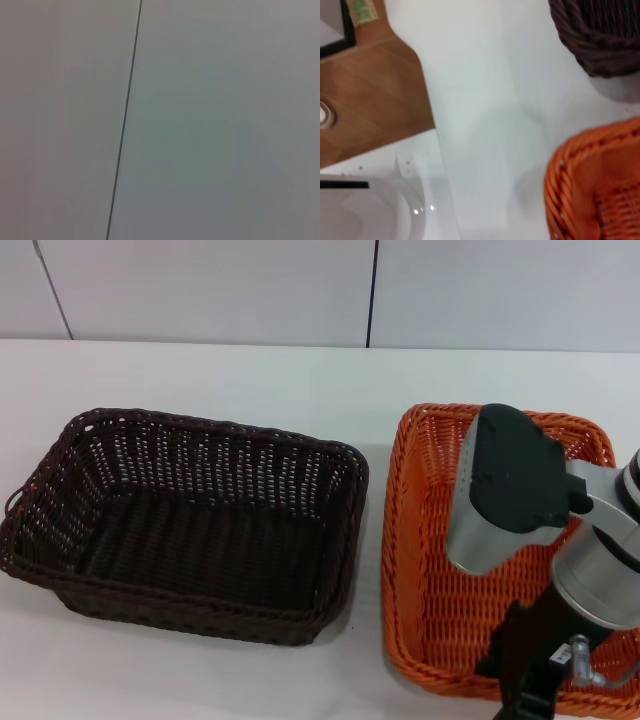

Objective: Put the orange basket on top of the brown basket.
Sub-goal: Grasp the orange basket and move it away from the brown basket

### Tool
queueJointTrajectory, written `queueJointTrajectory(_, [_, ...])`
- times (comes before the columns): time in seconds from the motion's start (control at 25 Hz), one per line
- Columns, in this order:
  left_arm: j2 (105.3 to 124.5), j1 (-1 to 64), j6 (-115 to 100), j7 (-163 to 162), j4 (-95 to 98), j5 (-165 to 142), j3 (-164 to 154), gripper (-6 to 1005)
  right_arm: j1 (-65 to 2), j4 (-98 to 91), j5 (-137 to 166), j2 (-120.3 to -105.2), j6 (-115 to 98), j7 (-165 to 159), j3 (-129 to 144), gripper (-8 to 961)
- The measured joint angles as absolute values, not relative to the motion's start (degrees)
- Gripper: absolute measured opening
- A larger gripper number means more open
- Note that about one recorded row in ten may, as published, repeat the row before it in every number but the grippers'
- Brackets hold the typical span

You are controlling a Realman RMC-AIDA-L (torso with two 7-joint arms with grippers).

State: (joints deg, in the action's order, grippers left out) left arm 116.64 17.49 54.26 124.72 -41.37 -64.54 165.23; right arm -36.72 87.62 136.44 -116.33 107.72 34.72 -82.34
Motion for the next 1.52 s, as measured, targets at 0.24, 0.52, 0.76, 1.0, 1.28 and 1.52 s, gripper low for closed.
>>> queueJointTrajectory(0.24, [117.48, 16.99, 54.4, 124.71, -43.15, -63.86, 165.23, 531, -36.84, 86.02, 138.91, -116.78, 107.68, 35.58, -82.5, 694])
queueJointTrajectory(0.52, [117.6, 16.43, 54.53, 124.65, -43.71, -62.97, 165.23, 531, -36.76, 88.8, 138.57, -116.8, 107.78, 35.76, -83.28, 454])
queueJointTrajectory(0.76, [117.6, 16.27, 54.61, 124.63, -43.94, -62.33, 165.23, 531, -36.93, 88.46, 138.42, -116.83, 107.75, 35.7, -81.91, 310])
queueJointTrajectory(1.0, [117.59, 16.18, 54.84, 124.62, -44.6, -62.2, 165.23, 531, -36.39, 90.89, 138.13, -117.24, 107.79, 35.28, -82.25, 244])
queueJointTrajectory(1.28, [117.36, 16.28, 54.92, 124.62, -44.65, -62.18, 165.23, 530, -36.04, 97.68, 138.13, -117.25, 107.91, 35.2, -85.97, 225])
queueJointTrajectory(1.52, [117.19, 16.42, 55.03, 124.62, -44.99, -62.14, 165.23, 530, -35.12, 102.41, 138.37, -117.17, 108.03, 34.98, -87.95, 186])
